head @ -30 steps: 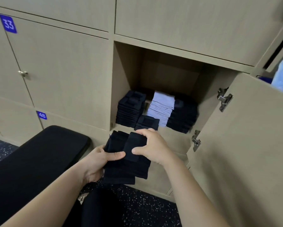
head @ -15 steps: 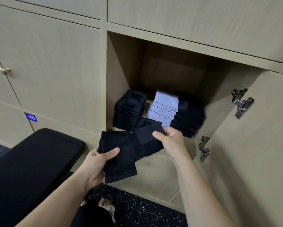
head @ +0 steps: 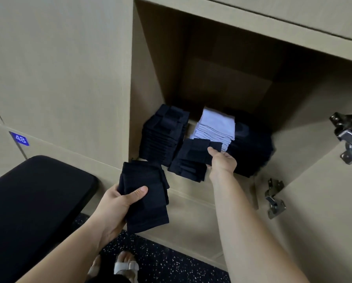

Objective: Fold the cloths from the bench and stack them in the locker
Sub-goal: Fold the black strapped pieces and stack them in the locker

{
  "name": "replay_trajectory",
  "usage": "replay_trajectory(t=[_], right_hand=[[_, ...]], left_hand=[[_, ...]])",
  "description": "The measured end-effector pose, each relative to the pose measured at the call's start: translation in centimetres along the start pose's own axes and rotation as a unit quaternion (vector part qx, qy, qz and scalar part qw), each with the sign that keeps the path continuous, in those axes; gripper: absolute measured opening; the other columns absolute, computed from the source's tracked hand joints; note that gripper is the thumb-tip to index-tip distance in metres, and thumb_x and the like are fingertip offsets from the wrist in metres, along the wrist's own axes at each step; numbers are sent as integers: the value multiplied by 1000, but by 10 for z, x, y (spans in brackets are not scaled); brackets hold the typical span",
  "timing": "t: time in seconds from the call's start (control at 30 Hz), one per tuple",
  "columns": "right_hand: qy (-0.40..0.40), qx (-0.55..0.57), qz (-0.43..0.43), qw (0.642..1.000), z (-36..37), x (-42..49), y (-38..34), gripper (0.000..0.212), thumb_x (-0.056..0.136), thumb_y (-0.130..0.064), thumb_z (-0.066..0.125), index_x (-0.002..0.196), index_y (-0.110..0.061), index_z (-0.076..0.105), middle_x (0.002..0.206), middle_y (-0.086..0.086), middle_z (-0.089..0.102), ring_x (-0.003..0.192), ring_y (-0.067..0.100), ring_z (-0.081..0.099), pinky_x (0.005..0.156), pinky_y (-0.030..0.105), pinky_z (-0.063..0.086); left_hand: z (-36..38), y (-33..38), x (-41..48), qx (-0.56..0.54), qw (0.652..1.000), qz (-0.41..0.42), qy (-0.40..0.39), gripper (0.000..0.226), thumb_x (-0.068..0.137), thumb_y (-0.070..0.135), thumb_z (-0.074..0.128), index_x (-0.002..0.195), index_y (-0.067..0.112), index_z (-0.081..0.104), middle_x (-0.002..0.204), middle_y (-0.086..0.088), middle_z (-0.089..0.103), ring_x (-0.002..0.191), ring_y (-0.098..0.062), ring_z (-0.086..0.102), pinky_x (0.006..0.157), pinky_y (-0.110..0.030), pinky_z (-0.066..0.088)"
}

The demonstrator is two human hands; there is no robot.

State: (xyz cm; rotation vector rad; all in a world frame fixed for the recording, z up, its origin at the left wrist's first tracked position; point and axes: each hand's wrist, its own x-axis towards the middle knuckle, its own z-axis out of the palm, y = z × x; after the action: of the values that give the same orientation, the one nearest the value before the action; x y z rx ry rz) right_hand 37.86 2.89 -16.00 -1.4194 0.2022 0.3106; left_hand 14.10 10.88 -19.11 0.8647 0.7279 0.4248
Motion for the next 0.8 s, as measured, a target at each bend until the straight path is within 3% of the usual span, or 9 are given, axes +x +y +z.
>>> replay_trajectory(t=[0.07, 0.17, 0.33, 0.43, 0.6, 0.8], right_hand=[[9, 7, 21, 1000, 6, 10, 4, 38, 82, 2, 71, 64, -14, 41, 69, -2, 56, 72, 21, 58, 67, 33, 49], [11, 6, 36, 999, 11, 21, 13, 34, 80, 0, 74, 69, -14, 44, 75, 0, 60, 82, 23, 60, 70, 34, 48], [12, -29, 24, 999, 15, 34, 25, 29, 81, -1, 73, 70, -11, 49, 76, 0, 61, 70, 17, 59, 70, 34, 50], [8, -101, -24, 995, 15, 40, 33, 19, 80, -7, 75, 75, -10, 57, 79, 2, 66, 74, 21, 64, 76, 37, 56], [-10, -271, -93, 958, 6, 44, 39, 12, 80, -24, 76, 79, -19, 65, 84, 1, 69, 79, 23, 66, 73, 29, 50], [-1, -364, -113, 924, 1, 40, 39, 42, 80, -38, 73, 111, -11, 63, 107, 7, 69, 94, 28, 65, 83, 35, 53]], left_hand=[[-1, -2, 4, 1, 1000, 0, -12, 46, 73, 11, 72, 118, 8, 63, 106, -14, 74, 97, -35, 70, 82, -46, 55], [-1, -3, 7, 4, 1000, -3, -23, 43, 75, 10, 70, 117, 8, 64, 105, -15, 74, 95, -34, 71, 79, -45, 58], [1, -6, 11, 2, 999, -10, -32, 42, 77, 10, 70, 118, 8, 63, 106, -14, 74, 94, -33, 72, 75, -43, 59], [2, -7, 12, -3, 999, -13, -31, 42, 77, 10, 69, 118, 8, 63, 105, -14, 74, 93, -33, 72, 75, -43, 59], [2, -8, 13, -12, 999, -12, -27, 42, 76, 9, 70, 118, 7, 63, 106, -14, 74, 95, -33, 72, 76, -44, 60], [4, -7, 11, -22, 999, -5, -27, 43, 76, 9, 71, 118, 7, 64, 107, -13, 74, 96, -31, 72, 72, -38, 60]])
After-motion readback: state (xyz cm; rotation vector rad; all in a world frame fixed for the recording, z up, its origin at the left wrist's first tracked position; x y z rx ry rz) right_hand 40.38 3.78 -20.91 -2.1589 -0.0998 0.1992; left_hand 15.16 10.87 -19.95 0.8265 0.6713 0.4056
